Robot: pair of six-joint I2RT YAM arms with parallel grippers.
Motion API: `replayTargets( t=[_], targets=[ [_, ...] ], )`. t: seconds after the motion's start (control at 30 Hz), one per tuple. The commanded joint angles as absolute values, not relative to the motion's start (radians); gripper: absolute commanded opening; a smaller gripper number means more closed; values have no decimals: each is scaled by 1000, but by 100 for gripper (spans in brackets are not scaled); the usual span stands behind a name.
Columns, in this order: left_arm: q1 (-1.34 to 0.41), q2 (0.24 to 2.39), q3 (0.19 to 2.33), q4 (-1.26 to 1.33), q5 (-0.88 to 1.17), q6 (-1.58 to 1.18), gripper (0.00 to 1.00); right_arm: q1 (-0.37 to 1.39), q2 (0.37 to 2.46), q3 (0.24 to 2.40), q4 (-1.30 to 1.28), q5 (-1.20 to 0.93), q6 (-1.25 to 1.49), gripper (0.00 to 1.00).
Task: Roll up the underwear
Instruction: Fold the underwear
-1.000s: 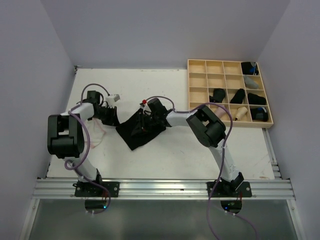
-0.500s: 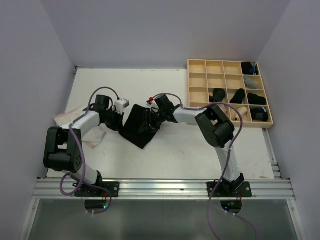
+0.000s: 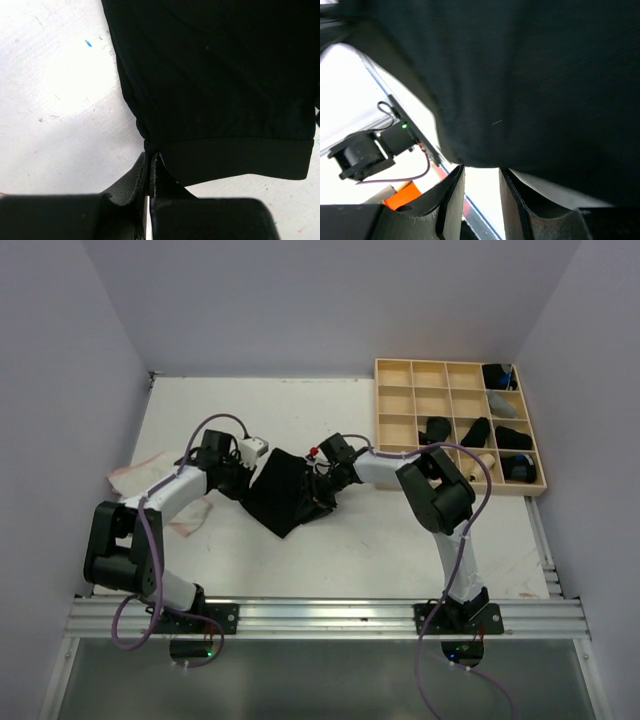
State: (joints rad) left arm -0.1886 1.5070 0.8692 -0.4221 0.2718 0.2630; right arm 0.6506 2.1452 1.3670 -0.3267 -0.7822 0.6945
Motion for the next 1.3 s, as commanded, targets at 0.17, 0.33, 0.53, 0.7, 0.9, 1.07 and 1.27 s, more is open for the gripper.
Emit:
replayTargets(
  t=[0.17,0.33,0.53,0.7,0.9,1.07,1.27],
  targets=[
    [-284,1391,835,-353,170,304,0,653,2263,1450,-342,-816,749,36],
    [-379,1359,810,-333,114,314,0,652,2261,1451,-328,-816,758,35],
    [-492,1330,778,-327,98,305,0,646,2244,1433,-311,-813,758,35],
    [-571,1336,755,-311,104,270,0,646,2244,1430,-301,-816,761,35],
    [-621,1379,762,-288,135,224,0,646,2235,1420,-295,-812,758,34],
    [-650,1394,770,-285,164,195,0,644,2221,1399,-282,-802,759,34],
    [-664,1436,779,-291,172,207,0,638,2183,1390,-285,-790,735,33]
  ],
)
